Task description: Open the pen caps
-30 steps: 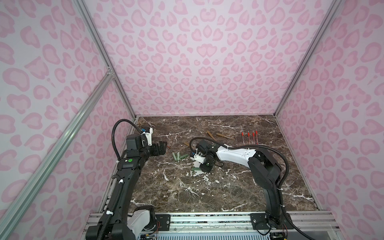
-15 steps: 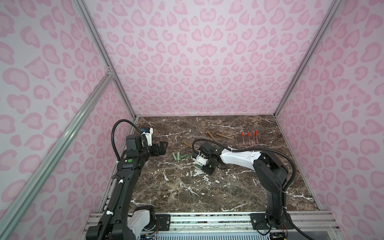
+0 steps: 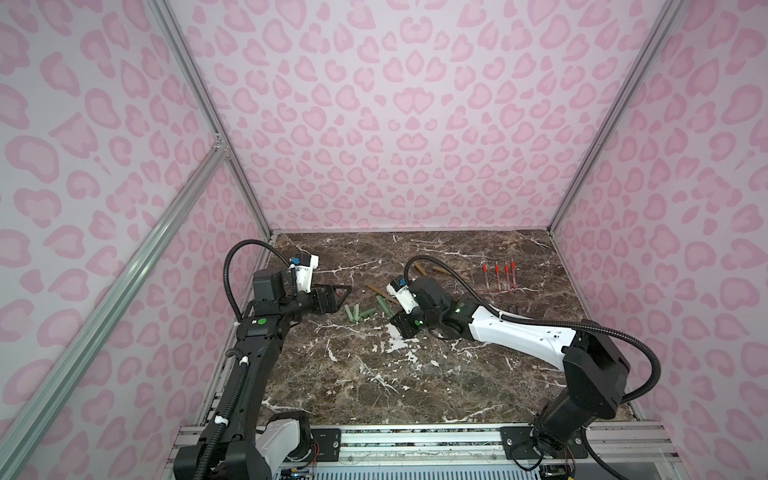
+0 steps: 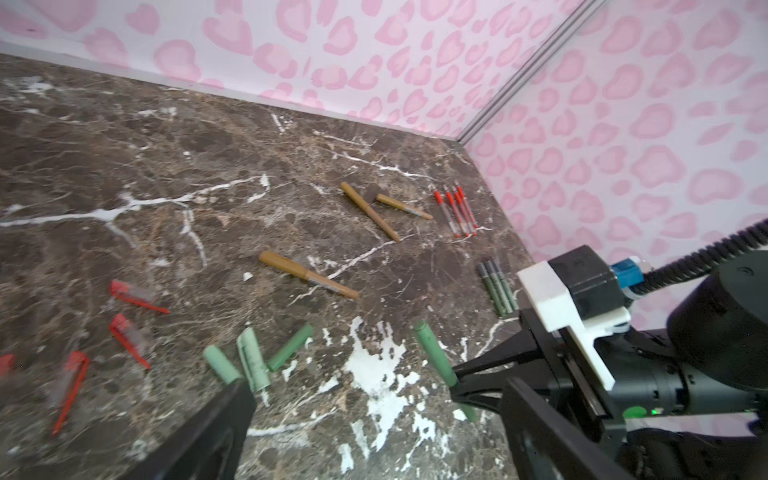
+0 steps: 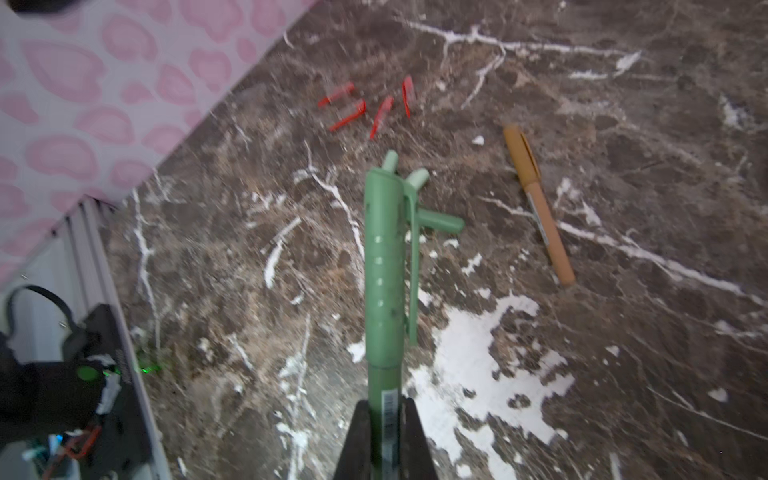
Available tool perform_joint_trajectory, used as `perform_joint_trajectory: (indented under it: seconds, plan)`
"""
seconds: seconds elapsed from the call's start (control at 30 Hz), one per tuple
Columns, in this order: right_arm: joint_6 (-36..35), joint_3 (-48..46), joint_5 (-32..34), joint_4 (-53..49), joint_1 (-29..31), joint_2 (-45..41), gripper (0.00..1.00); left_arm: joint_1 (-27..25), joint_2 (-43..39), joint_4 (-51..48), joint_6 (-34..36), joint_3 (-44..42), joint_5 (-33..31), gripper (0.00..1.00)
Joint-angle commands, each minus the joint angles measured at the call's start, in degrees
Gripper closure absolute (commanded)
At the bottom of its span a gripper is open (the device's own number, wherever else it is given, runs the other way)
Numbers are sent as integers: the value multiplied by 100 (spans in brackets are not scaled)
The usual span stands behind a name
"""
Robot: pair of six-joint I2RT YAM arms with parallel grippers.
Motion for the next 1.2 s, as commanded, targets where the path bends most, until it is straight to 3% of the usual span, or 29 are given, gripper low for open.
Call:
perform_joint_trajectory:
  seconds: [0.0,0.2,0.33,0.5,0.7,0.8,1.17]
  plan:
    - [757,-24,-270,912,85,41,100,-97,81,679,-455,-104,786,8]
    - [949,98,-364,1077,270,134,100,-422,225,897,-707,-165,773,17]
    - [1028,161,-321,1119,335,201,100,-573,341,883,-841,-227,461,33]
    - [919,269,-348,1120,461,230,100,-772,409,1050,-930,-338,306,45]
    - [1004,305,-356,1196,469,258,100,-829,406,1048,-990,-335,251,73]
    - [948,346,-318,1176,463,332,100,-831,388,1136,-990,-417,201,96]
    - [988,-171,-359,1156,510,350,100,-621,429,700,-1187,176,27,96]
